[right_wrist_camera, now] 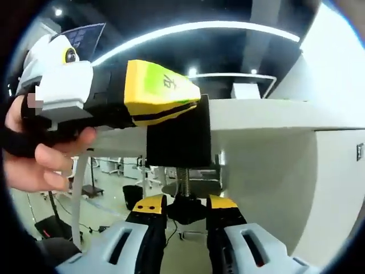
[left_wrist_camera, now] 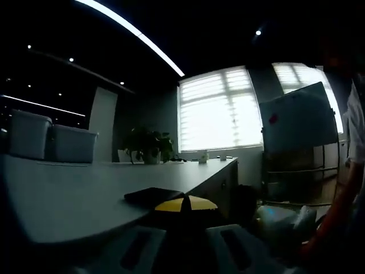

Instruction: Clamp the fixed fixture on the desktop, loosen the retaining clip, secure it to the edge of the desk, and tighten the retaining clip.

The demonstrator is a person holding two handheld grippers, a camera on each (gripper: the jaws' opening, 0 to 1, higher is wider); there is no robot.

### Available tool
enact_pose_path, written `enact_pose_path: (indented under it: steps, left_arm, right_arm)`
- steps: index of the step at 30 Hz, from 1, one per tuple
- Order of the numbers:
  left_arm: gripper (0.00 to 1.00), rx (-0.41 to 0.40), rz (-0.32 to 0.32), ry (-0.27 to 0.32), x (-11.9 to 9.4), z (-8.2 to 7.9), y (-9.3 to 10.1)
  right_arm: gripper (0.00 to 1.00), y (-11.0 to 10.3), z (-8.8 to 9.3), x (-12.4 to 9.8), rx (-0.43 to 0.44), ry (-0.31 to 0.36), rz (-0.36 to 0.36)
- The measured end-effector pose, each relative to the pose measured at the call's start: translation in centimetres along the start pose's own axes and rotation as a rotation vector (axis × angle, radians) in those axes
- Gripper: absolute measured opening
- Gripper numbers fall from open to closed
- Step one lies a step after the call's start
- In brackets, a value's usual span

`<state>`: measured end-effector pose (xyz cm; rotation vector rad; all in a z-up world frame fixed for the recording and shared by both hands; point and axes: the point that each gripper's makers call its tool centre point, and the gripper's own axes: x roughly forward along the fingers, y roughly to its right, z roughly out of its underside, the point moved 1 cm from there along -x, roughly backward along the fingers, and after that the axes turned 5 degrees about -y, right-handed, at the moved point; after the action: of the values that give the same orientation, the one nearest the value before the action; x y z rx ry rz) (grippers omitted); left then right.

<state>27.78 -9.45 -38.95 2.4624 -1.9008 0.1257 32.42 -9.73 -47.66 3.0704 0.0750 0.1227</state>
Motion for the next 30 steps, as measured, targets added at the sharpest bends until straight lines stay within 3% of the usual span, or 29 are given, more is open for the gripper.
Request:
enact_pose_path:
  steps: [8, 12, 15, 18, 20, 22, 24, 28, 30]
  left_arm:
    - [0.01, -0.016, 0.005, 0.009, -0.1, 0.0, 0.0]
    - [0.01, -0.018, 0.006, 0.008, -0.1, 0.0, -0.1]
    - [0.01, -0.021, 0.011, 0.009, -0.1, 0.0, -0.1]
    - [0.01, -0.028, 0.015, 0.012, -0.1, -0.1, -0.1]
    - [0.01, -0.027, 0.017, 0.014, -0.1, -0.1, -0.1]
    - [0.01, -0.027, 0.017, 0.015, -0.1, -0.1, 0.0]
    - [0.01, -0.024, 0.018, 0.015, -0.1, -0.1, 0.0]
    - [0.01, -0.012, 0.017, 0.011, -0.1, 0.0, 0.0]
    - [0.01, -0.009, 0.018, 0.012, -0.1, 0.0, 0.0]
  right_arm:
    - [0.25, -0.1, -0.1, -0.4, -0.001, 0.064, -0.227]
    - [0.25, -0.2, 0.0, -0.3, -0.071, 0.053, -0.346]
    - [0.25, -0.2, 0.4, 0.0, -0.002, 0.05, -0.437]
    - [0.25, -0.1, 0.3, -0.1, -0.004, 0.045, -0.452]
    - [0.25, -0.1, 0.4, 0.2, -0.01, 0.041, -0.443]
    - [0.25, 0.0, 0.4, 0.1, -0.014, 0.041, -0.391]
    - [0.25, 0.5, 0.6, -0.5, -0.001, 0.018, -0.282]
    - [0.31, 0.5, 0.0, -2.6, -0.052, 0.035, -0.12]
    - [0.32, 0.5, 0.1, -3.7, 0.043, 0.031, -0.06]
